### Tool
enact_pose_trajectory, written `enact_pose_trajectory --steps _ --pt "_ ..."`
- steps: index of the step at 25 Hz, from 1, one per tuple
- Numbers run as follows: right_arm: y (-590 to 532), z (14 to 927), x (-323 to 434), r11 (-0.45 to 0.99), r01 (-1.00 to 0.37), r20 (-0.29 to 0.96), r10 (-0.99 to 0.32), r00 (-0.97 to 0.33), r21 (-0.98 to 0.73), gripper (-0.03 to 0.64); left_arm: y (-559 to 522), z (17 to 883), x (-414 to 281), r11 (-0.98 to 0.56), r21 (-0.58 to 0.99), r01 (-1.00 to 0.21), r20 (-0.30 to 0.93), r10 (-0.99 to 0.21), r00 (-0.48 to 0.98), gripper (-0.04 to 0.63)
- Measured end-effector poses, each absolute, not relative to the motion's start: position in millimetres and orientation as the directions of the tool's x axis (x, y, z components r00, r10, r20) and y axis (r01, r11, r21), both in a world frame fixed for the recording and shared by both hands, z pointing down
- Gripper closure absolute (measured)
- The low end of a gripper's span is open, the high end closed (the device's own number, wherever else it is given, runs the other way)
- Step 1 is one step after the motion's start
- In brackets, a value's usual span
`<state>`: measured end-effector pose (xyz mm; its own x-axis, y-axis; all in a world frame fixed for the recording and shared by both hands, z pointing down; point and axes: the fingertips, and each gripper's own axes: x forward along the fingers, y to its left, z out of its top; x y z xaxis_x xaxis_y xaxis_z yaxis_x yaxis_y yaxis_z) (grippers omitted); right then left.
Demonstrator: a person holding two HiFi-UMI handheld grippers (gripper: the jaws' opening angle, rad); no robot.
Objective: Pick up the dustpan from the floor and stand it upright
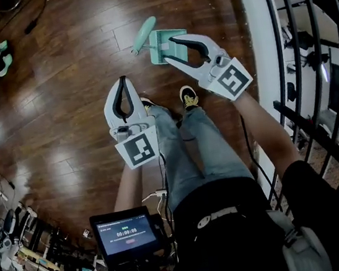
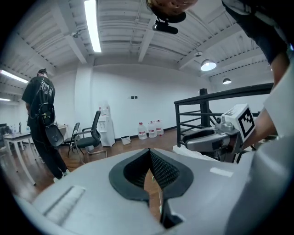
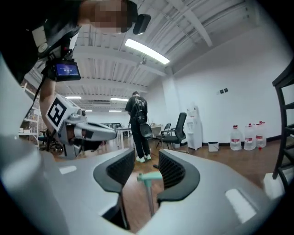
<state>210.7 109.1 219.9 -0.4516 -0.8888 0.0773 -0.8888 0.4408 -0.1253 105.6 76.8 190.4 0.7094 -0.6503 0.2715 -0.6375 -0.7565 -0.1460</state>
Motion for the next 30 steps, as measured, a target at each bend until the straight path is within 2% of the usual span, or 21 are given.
enact_pose_trajectory --steps 3,5,8,12,17,21,24,30 --pt "115 149 211 0.409 -0.903 0.024 -0.909 -0.416 -0.13 0.483 88 134 108 -0.75 -0.142 -0.646 0.253 -0.658 0.709 0.576" --pt "117 115 213 0.349 -0.924 0.015 -0.935 -0.356 -0.158 0.611 93 100 108 -0.742 -0.147 -0.654 0.237 -0.668 0.705 0.576" --pt "121 75 196 0.339 -0.913 -0.028 -0.939 -0.342 -0.228 0.614 101 50 99 -0.712 -0.14 -0.688 0.193 -0.701 0.687 0.577" --pt "125 32 151 0.404 -0.89 -0.062 -0.914 -0.4 -0.212 0.614 112 0 73 -0.683 -0.141 -0.717 0.148 -0.73 0.667 0.577" --pt "113 35 108 0.466 -0.869 -0.089 -0.885 -0.458 -0.165 0.614 103 21 43 -0.667 -0.127 -0.734 0.136 -0.745 0.653 0.577" --pt "101 -23 83 0.494 -0.864 -0.064 -0.869 -0.49 -0.1 0.614 80 -34 30 -0.647 -0.122 -0.753 0.092 -0.763 0.64 0.577" --pt "108 -28 85 0.471 -0.879 -0.054 -0.882 -0.468 -0.077 0.614 82 -44 41 -0.664 -0.127 -0.737 0.05 -0.746 0.664 0.577" --pt "96 -42 44 0.492 -0.87 -0.079 -0.868 -0.49 -0.012 0.614 68 -59 7 -0.653 -0.101 -0.751 0.001 -0.755 0.656 0.577"
